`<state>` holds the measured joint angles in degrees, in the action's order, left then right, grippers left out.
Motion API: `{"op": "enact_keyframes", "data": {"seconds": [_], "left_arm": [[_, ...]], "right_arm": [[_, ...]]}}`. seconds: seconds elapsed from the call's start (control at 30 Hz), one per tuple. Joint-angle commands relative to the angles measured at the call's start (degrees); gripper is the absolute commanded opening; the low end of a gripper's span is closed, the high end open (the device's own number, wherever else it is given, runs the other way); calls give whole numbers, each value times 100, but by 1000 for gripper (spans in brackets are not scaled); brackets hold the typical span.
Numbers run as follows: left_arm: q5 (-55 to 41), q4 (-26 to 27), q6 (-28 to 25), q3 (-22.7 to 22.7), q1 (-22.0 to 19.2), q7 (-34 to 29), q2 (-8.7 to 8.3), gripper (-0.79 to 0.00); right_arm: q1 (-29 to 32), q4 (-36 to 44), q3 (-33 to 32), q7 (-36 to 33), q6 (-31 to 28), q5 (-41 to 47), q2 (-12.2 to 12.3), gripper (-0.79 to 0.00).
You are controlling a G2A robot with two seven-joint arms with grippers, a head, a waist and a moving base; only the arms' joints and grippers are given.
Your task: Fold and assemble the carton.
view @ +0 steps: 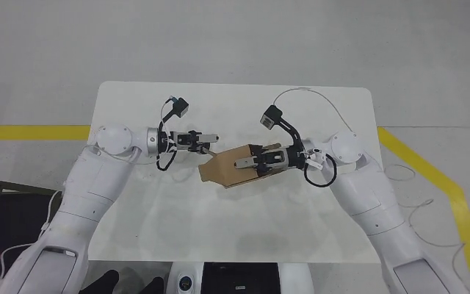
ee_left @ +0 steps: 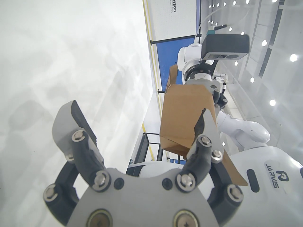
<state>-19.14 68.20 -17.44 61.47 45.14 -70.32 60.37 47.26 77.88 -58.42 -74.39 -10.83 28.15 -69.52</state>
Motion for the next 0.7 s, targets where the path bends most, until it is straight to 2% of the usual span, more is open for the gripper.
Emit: {"op": "enact_keyframes", "data": {"seconds": [0.0,0.17,0.67], "left_arm": [[-27,17,13,-11,6,-63,0,0],[-21,123,-1,22,22,-203,-22,0],[74,408,35,6,128,-188,-47,0]], "right_arm": [[1,-53,-53,212,-107,10,-3,-785],[69,-58,-139,536,-209,-19,5,-785],[100,65,-78,648,-164,-99,4,-785]]}}
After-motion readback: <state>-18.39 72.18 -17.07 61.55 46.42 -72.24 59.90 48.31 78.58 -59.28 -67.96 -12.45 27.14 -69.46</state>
